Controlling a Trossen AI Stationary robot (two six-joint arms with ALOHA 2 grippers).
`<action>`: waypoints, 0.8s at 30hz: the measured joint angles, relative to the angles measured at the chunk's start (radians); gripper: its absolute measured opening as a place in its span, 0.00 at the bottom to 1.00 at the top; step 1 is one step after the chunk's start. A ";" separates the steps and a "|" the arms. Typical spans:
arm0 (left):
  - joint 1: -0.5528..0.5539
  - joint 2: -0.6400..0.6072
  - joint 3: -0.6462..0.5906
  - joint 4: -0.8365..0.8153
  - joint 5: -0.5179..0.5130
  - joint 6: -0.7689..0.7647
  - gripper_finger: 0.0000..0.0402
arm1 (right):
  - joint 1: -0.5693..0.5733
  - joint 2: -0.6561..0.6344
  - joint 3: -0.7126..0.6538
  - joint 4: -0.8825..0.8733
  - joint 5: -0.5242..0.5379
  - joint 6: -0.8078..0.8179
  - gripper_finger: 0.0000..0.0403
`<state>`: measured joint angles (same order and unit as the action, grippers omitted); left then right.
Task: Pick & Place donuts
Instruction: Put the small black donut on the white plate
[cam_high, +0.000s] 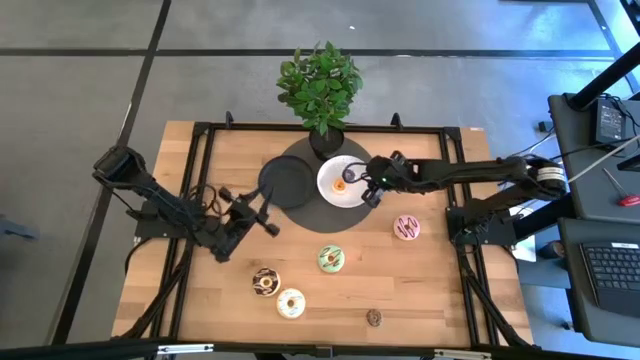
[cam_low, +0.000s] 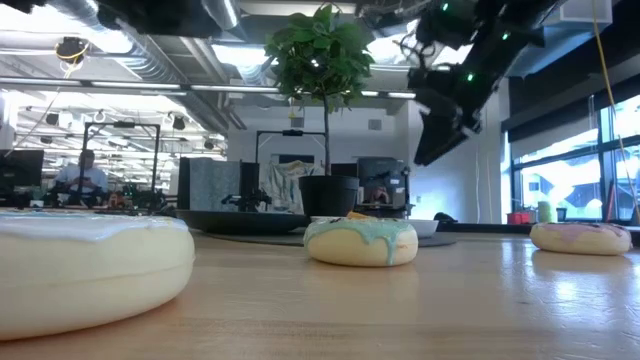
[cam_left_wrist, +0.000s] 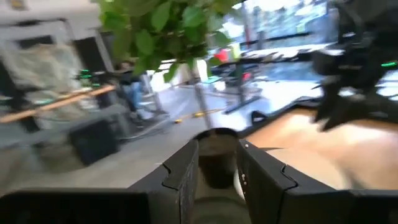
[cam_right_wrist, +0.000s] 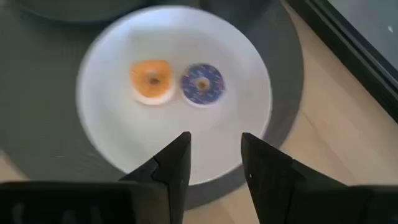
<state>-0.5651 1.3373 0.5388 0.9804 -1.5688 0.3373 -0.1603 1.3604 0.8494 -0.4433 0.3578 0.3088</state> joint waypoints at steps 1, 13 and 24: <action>-0.023 -0.003 0.000 0.013 -0.002 -0.019 0.27 | 0.010 -0.011 0.000 -0.001 0.000 0.000 0.35; -0.107 -0.005 0.000 -0.100 0.749 -0.444 0.26 | 0.037 -0.020 -0.003 0.009 0.002 -0.001 0.35; -0.027 -0.062 0.000 -0.652 1.130 -0.924 0.27 | 0.037 -0.020 -0.004 0.005 0.000 0.000 0.35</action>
<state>-0.5921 1.2755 0.5392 0.3283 -0.4384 -0.5866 -0.1234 1.3407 0.8452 -0.4387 0.3580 0.3088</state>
